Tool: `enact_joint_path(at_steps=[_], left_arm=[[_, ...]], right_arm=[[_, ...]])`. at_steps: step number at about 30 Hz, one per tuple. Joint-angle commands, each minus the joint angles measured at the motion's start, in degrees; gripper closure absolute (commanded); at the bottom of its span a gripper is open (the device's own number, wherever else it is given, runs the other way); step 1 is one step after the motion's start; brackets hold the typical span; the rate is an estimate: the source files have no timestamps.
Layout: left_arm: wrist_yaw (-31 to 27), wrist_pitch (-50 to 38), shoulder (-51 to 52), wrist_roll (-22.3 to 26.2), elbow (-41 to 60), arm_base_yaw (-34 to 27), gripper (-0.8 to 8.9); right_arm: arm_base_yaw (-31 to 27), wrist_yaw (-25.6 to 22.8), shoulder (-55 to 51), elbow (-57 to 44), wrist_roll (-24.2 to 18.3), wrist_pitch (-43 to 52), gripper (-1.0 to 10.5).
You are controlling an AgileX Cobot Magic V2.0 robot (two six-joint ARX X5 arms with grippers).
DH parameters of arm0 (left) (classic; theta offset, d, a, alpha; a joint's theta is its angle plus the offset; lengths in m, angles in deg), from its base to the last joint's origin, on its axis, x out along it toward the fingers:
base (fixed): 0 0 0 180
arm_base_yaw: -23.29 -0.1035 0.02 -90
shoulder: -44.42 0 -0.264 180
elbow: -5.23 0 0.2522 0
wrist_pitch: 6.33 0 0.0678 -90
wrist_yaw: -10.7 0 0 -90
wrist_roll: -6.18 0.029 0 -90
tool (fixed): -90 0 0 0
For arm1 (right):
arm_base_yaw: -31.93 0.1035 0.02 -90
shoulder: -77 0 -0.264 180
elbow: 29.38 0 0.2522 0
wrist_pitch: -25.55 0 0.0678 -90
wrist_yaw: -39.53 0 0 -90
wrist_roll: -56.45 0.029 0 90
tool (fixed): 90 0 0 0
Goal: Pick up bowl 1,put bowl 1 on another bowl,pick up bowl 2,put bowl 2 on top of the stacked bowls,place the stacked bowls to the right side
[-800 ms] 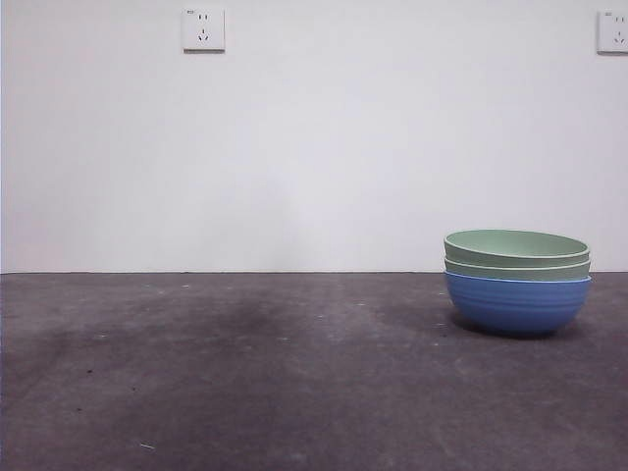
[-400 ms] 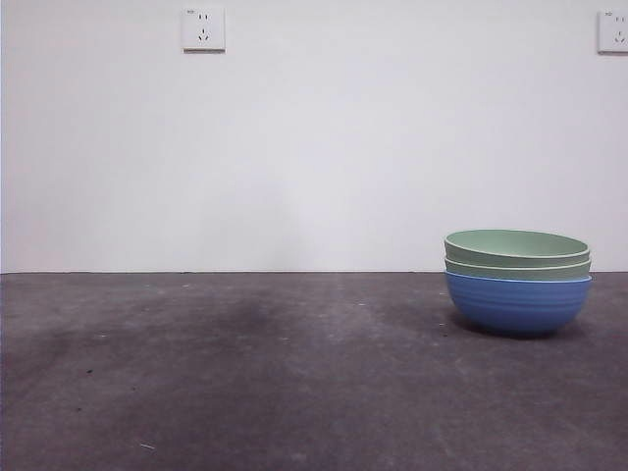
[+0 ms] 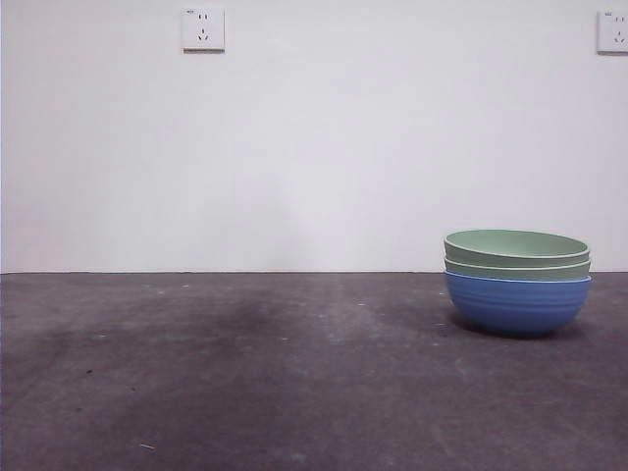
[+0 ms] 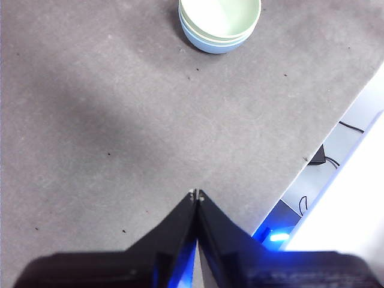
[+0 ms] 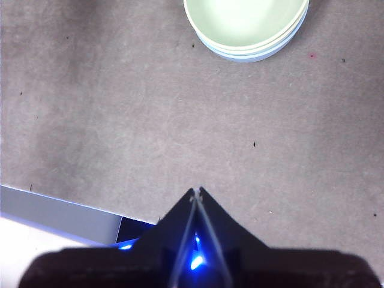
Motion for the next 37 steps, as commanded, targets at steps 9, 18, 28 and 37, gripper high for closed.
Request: enact_joint_path(at_steps=[9, 18, 28, 37], left_arm=[[3.54, -23.06, 9.27, 9.62, 2.71, -9.40, 8.17], [8.76, -53.51, 30.14, 9.49, 28.06, -26.67, 8.17], [-0.59, -66.45, 50.71, 8.37, 57.55, -35.54, 8.17], [-3.10, -73.42, 63.84, 4.61, 79.58, -37.44, 8.17]], right_arm=[[0.07, -0.17, -0.04, -0.61, 0.35, 0.24, 9.5], [0.07, -0.17, -0.04, -0.61, 0.35, 0.24, 9.5], [0.07, -0.17, -0.04, -0.61, 0.35, 0.26, 9.5], [0.07, -0.17, -0.04, -0.61, 0.35, 0.24, 9.5]])
